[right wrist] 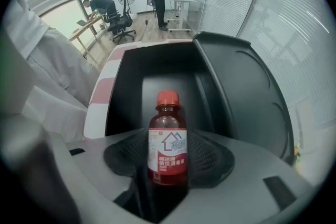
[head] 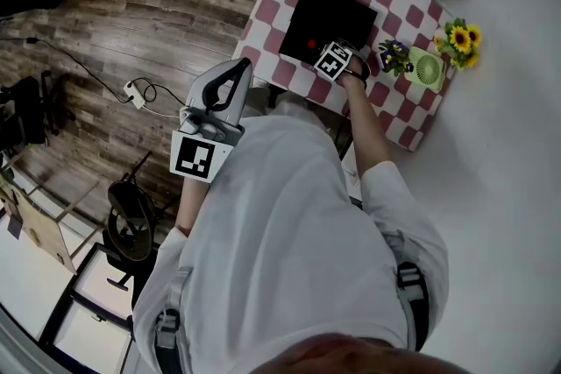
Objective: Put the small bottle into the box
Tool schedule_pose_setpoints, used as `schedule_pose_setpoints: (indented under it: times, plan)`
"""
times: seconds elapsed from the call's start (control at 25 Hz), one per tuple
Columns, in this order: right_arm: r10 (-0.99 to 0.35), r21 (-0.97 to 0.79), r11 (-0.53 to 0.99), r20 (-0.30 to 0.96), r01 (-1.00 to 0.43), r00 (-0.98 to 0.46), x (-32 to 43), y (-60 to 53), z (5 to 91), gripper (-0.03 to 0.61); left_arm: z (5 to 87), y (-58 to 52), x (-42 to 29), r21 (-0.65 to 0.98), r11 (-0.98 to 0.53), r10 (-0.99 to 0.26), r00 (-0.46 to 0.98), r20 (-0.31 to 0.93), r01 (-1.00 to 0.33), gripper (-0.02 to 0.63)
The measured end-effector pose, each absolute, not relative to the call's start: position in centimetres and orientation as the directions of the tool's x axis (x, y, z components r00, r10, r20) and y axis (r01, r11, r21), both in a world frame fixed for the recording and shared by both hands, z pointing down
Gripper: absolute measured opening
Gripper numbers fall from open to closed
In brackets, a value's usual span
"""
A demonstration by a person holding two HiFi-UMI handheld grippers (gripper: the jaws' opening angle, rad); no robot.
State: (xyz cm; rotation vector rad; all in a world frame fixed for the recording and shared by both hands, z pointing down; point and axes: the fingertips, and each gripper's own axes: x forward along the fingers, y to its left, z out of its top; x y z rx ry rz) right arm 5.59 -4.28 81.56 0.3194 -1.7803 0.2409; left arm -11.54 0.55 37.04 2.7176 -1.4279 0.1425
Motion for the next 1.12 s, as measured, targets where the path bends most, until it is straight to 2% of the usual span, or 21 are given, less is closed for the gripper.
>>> schedule_pose_setpoints:
  times: [0.36, 0.56, 0.88, 1.04, 1.12]
  plan:
    - [-0.102, -0.019, 0.919, 0.953, -0.395, -0.284, 5.7, -4.2, 78.4, 0.23, 37.2, 0.0, -10.6, 0.038, -0.606, -0.789, 0.606, 0.102, -0.795, 0.002]
    - [-0.145, -0.033, 0.882, 0.93, -0.47, -0.339, 6.3, -4.3, 75.6, 0.229, 37.2, -0.7, -9.5, 0.049, -0.64, -0.763, 0.642, 0.082, -0.767, 0.002]
    - [-0.35, -0.114, 0.722, 0.79, -0.682, -0.503, 6.7, -4.7, 69.5, 0.197, 37.5, -2.3, -7.3, 0.059, -0.71, -0.699, 0.713, 0.061, -0.701, 0.002]
    - [-0.464, -0.145, 0.662, 0.691, -0.736, -0.554, 6.4, -4.7, 65.4, 0.165, 37.4, -3.5, -6.3, 0.06, -0.745, -0.663, 0.748, 0.039, -0.664, 0.002]
    - [-0.531, -0.15, 0.637, 0.626, -0.756, -0.571, 6.2, -4.8, 62.9, 0.128, 37.4, -4.0, -5.7, 0.059, -0.763, -0.644, 0.765, 0.031, -0.644, 0.002]
